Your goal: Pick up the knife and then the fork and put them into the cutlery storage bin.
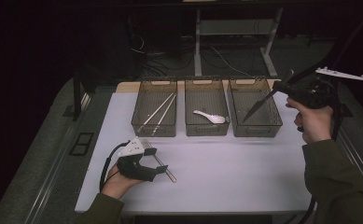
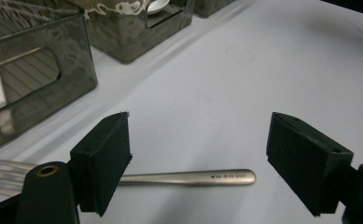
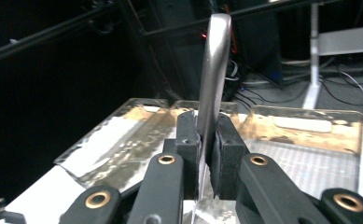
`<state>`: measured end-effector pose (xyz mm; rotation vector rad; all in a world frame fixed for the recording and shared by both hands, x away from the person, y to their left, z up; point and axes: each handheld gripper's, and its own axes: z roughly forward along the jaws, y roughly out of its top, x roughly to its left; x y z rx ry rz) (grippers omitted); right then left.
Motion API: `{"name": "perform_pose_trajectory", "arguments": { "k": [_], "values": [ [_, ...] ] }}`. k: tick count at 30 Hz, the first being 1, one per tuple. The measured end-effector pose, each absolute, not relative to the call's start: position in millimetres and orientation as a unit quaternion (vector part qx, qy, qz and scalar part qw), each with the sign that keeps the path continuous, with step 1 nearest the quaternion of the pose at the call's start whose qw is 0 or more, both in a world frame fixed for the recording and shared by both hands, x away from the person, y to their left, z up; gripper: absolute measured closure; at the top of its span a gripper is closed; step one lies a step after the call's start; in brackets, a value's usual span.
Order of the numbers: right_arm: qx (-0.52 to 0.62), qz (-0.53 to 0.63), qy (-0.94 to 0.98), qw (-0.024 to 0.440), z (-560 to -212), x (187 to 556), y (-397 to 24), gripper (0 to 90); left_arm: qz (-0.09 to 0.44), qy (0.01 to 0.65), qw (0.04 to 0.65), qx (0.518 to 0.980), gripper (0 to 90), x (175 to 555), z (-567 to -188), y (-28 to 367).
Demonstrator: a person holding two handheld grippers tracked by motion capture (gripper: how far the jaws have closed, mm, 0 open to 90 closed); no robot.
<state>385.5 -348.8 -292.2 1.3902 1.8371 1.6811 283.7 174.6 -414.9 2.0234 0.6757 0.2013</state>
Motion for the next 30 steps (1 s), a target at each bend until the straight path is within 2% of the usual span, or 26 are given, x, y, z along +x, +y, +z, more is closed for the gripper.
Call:
{"name": "perform_pose_trajectory", "arguments": {
  "k": [12,18,24,30],
  "values": [
    [0.536,0.53,0.651,0.087,-334.0,436.2,-350.3,82.7,0.077,0.273,0.475,0.833,20.9,285.6,-416.5,172.2],
    [0.542,0.523,0.652,0.085,-345.5,455.7,-348.5,81.8,0.078,0.274,0.474,0.833,21.1,286.3,-415.8,173.4],
    [0.561,0.487,0.66,0.112,-352.9,478.4,-345.3,77.9,0.076,0.273,0.474,0.834,21.1,286.7,-416.1,172.8],
    [0.57,0.451,0.68,0.102,-373.2,496.6,-338.9,74.0,0.074,0.271,0.475,0.834,21.1,287.8,-416.5,171.7]
  ]
}}
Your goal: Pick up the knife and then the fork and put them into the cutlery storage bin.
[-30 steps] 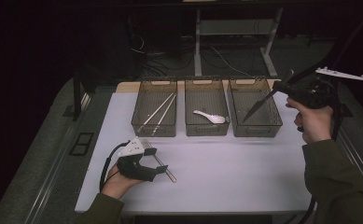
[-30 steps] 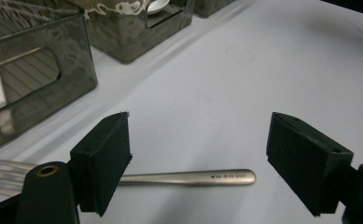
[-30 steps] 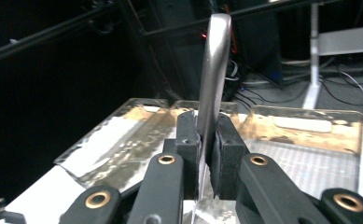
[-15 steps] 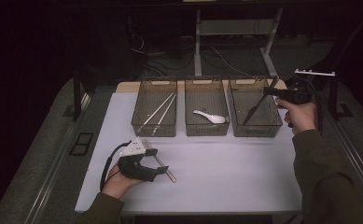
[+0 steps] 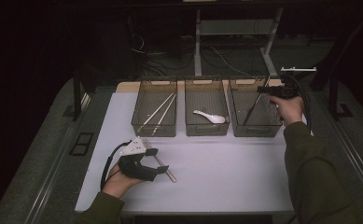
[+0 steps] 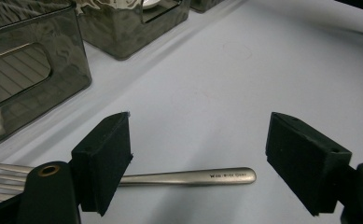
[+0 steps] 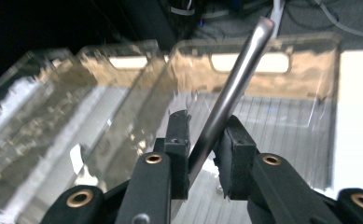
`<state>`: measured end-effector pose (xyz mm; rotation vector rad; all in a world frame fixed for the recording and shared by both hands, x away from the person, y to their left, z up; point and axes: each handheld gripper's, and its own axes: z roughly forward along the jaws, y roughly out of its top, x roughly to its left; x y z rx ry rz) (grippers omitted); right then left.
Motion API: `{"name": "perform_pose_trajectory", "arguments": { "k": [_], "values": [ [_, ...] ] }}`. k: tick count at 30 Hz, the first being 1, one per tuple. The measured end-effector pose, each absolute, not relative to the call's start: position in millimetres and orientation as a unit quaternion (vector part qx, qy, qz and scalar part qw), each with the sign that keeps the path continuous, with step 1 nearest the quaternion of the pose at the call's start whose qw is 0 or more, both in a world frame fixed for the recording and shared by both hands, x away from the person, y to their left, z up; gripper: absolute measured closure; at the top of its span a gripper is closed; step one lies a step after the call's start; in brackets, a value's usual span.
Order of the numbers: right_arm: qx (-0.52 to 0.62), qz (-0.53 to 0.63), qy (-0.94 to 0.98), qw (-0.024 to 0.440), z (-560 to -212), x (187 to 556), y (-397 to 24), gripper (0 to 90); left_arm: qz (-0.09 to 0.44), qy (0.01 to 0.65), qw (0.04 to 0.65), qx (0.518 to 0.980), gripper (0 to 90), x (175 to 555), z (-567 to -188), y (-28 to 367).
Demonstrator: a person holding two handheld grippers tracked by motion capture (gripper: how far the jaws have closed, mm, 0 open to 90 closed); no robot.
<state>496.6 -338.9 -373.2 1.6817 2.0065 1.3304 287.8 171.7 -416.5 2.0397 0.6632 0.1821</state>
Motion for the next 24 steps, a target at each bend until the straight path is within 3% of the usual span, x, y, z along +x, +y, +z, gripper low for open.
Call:
{"name": "perform_pose_trajectory", "arguments": {
  "k": [4,9,15,24],
  "values": [
    [0.573,0.43,0.69,0.102,-384.1,500.5,-332.1,72.0,0.074,0.272,0.475,0.834,21.1,288.2,-416.6,171.9],
    [0.564,0.428,0.696,0.117,-381.8,499.9,-329.0,61.0,0.075,0.272,0.475,0.834,21.0,288.3,-416.2,171.7],
    [0.558,0.435,0.695,0.126,-373.3,494.1,-332.1,58.1,0.077,0.268,0.474,0.835,20.9,288.4,-416.1,170.8],
    [0.514,0.453,0.712,0.151,-361.6,471.3,-328.7,39.6,0.097,0.267,0.458,0.842,21.9,289.0,-417.7,174.5]
  ]
}}
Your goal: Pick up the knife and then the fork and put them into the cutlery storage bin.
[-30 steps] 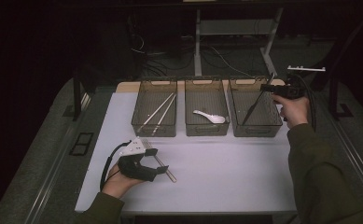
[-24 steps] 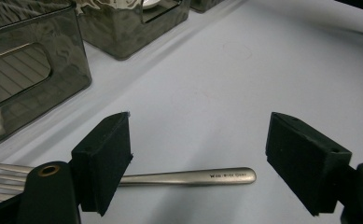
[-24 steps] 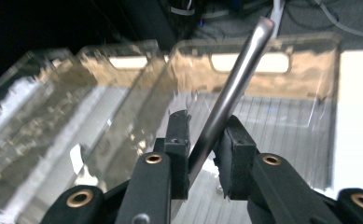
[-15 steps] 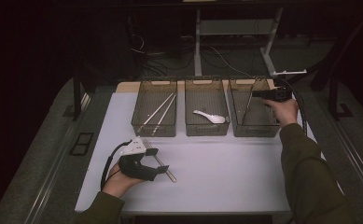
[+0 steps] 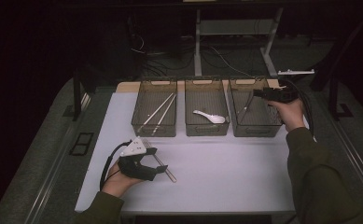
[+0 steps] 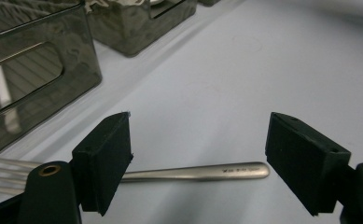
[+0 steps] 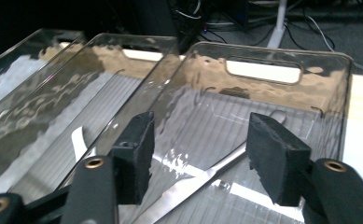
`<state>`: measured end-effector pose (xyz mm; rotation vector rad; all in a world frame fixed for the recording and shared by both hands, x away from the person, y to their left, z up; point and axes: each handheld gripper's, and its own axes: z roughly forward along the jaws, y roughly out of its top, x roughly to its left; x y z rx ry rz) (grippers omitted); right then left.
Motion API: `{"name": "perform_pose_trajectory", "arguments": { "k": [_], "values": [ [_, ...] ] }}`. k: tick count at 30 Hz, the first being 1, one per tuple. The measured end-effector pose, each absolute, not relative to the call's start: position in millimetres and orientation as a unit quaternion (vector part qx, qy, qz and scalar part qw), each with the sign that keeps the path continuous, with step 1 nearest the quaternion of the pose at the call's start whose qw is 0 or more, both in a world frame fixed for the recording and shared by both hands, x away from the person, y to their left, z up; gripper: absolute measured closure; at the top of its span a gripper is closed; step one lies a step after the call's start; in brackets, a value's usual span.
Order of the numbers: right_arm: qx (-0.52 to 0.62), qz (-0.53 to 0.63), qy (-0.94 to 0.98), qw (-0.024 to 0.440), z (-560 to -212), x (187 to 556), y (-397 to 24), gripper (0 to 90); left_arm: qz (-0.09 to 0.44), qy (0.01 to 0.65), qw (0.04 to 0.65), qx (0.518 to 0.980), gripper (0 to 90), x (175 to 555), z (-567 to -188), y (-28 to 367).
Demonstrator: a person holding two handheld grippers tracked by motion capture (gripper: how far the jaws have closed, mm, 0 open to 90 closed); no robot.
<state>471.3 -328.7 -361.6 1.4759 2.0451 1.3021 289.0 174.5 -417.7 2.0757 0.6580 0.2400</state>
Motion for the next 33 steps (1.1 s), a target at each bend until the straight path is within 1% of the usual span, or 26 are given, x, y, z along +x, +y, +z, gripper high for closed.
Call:
{"name": "perform_pose_trajectory", "arguments": {
  "k": [3,7,9,13,17,20,21,26,33],
  "values": [
    [0.496,0.462,0.717,0.16,-357.1,459.3,-325.2,36.6,0.101,0.265,0.456,0.843,24.3,289.3,-417.9,176.8],
    [0.474,0.478,0.723,0.156,-353.0,442.7,-320.2,33.2,0.106,0.267,0.458,0.841,31.2,291.3,-417.8,180.9],
    [0.463,0.484,0.726,0.153,-352.1,434.7,-318.0,32.5,0.107,0.267,0.457,0.842,36.1,292.7,-417.4,183.3],
    [0.447,0.495,0.731,0.148,-350.9,416.8,-314.9,31.1,0.108,0.267,0.451,0.845,52.5,295.8,-416.3,186.9],
    [0.429,0.503,0.736,0.145,-352.7,395.9,-310.2,28.4,0.114,0.274,0.445,0.845,74.1,300.4,-414.6,189.2],
    [0.416,0.512,0.738,0.143,-356.1,379.7,-305.7,25.6,0.115,0.278,0.438,0.847,87.4,303.7,-412.9,189.6],
    [0.411,0.514,0.74,0.142,-357.7,374.5,-304.4,25.1,0.115,0.28,0.436,0.848,88.7,304.8,-412.6,189.3],
    [0.387,0.51,0.756,0.137,-364.8,349.2,-295.5,22.5,0.118,0.279,0.425,0.853,88.8,309.5,-411.1,186.9],
    [0.38,0.514,0.756,0.138,-376.1,320.6,-291.5,21.9,0.125,0.272,0.412,0.861,88.8,316.3,-408.9,184.7]
  ]
}}
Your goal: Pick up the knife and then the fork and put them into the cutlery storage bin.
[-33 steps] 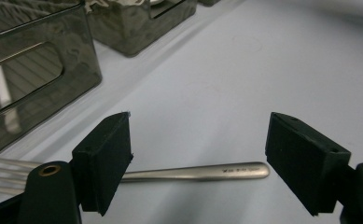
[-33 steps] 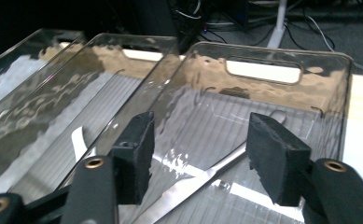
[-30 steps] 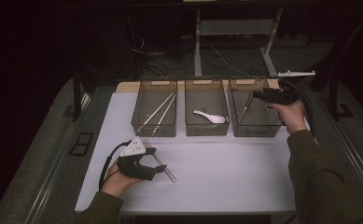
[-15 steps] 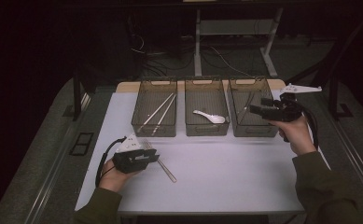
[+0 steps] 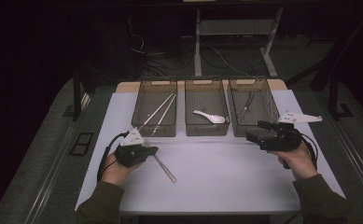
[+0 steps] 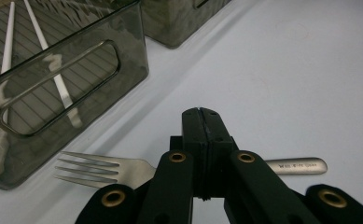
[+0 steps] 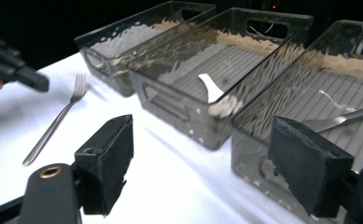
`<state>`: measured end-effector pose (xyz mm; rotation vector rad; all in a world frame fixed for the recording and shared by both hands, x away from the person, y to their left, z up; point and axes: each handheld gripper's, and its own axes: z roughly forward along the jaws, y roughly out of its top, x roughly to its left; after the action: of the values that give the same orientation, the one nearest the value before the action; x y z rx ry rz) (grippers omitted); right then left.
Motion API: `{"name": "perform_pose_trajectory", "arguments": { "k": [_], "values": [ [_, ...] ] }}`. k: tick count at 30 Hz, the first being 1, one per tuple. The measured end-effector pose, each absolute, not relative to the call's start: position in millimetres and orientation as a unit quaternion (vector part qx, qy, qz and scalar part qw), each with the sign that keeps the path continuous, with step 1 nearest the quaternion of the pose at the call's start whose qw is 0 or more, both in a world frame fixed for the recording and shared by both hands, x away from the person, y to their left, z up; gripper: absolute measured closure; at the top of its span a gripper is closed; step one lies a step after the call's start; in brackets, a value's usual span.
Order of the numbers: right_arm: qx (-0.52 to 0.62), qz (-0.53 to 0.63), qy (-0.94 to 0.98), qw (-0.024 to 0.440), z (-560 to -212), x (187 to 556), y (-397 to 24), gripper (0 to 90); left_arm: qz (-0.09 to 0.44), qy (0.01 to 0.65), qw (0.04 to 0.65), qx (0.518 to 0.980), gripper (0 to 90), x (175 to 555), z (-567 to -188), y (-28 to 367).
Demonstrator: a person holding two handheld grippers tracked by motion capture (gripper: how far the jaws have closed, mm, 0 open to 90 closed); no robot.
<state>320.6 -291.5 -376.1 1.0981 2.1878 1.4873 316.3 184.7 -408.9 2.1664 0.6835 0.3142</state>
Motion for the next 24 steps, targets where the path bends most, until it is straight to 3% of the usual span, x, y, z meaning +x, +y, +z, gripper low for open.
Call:
{"name": "perform_pose_trajectory", "arguments": {
  "k": [14,24],
  "values": [
    [0.368,0.495,0.777,0.126,-410.7,281.6,-293.5,20.9,0.144,0.28,0.367,0.875,88.8,347.5,-414.1,183.3],
    [0.37,0.487,0.783,0.117,-419.5,273.0,-295.7,21.0,0.154,0.279,0.316,0.893,88.8,379.8,-434.8,176.1]
  ]
}}
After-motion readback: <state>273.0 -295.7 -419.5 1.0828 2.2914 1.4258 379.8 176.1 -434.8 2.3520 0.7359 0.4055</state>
